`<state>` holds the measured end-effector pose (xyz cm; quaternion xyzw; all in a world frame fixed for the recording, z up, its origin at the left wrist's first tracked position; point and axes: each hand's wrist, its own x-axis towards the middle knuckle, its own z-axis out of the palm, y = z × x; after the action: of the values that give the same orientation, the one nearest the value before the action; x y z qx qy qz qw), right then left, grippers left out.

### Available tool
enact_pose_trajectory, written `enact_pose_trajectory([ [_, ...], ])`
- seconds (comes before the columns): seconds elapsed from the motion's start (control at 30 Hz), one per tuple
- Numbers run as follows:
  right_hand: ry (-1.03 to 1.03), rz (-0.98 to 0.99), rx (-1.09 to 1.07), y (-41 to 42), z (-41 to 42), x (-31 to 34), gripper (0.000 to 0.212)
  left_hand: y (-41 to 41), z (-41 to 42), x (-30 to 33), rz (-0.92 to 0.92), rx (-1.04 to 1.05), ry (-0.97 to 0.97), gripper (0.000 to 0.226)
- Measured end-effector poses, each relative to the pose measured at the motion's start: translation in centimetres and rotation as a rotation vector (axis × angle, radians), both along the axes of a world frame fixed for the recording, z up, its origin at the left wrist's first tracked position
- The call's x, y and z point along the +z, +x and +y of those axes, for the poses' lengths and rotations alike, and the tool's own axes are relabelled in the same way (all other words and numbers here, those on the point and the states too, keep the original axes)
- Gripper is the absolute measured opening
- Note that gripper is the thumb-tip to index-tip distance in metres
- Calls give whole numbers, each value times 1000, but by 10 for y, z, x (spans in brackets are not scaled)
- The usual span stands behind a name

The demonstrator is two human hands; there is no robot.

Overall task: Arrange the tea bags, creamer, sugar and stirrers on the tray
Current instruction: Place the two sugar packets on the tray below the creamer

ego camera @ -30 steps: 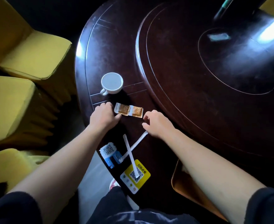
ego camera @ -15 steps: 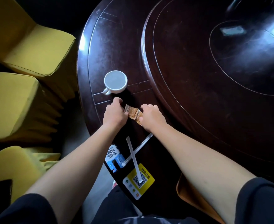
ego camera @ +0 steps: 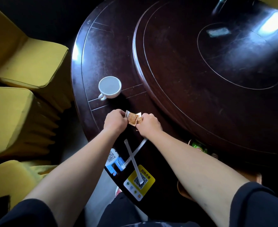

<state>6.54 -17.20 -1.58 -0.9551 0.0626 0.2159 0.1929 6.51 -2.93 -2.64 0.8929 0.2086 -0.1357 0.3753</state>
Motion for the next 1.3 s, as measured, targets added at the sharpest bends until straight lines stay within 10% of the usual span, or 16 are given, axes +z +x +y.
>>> enact_pose_trajectory([
  [0.53,325,-112,-417,-136,-144,53,13,-48,-49,49,-101,-115,-541,29],
  [0.8,446,-68,-749,-221,-238,39,13,-104,-152,58,-27,-530,-254,14],
  [1.3,408,38,-649,-270,-265,5,12,-184,-215,20,6,-705,40,25],
])
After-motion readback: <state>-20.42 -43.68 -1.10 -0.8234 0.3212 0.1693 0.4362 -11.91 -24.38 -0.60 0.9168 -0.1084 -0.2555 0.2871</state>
